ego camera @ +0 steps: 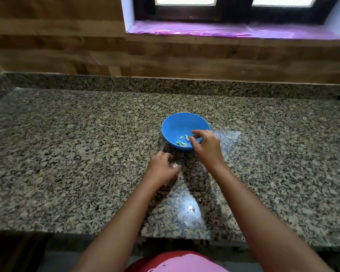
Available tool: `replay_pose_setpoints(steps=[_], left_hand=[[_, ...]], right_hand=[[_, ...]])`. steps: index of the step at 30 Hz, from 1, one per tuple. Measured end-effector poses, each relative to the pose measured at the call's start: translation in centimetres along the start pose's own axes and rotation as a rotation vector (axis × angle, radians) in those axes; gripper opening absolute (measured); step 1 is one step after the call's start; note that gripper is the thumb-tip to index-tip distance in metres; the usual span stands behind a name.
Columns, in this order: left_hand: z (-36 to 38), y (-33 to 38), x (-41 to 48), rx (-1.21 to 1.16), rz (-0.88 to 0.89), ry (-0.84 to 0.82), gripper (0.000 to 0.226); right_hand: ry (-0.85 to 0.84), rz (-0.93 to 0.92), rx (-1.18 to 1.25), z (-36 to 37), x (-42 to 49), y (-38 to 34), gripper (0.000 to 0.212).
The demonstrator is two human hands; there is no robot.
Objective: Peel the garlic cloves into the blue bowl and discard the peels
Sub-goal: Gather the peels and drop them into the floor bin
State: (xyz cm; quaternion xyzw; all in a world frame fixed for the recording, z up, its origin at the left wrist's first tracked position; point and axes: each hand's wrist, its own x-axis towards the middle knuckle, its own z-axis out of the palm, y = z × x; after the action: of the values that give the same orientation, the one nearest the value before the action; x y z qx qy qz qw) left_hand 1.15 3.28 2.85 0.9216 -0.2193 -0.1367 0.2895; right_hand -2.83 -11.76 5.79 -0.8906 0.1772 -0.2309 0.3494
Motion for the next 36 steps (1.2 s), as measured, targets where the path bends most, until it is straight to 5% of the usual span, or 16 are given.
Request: replay_pose_setpoints(steps=[4, 9, 15, 36], left_hand=[[1.2, -1.3, -0.3, -0.072, 0.058, -0.034, 0.039], [1.3, -1.7, -0.8, -0.380, 0.041, -0.009, 0.032], [-0.2, -0.9, -1.5, -0.873, -0.062, -0.131, 0.046], [-0.9, -0.1, -2.3, -1.153, -0.068, -0.048, 0.014]], right_hand=[[0.076, 0.024, 0.184, 0.3, -4.1, 0.0, 0.012], [-0.256, 0.390, 0.454, 1.6, -6.8, 0.3, 0.020], [-0.275, 0.453, 0.720, 0.9, -6.8, -0.9, 0.021], [-0.205, 0.249, 0.472, 1.8, -7.0, -1.8, 0.018]])
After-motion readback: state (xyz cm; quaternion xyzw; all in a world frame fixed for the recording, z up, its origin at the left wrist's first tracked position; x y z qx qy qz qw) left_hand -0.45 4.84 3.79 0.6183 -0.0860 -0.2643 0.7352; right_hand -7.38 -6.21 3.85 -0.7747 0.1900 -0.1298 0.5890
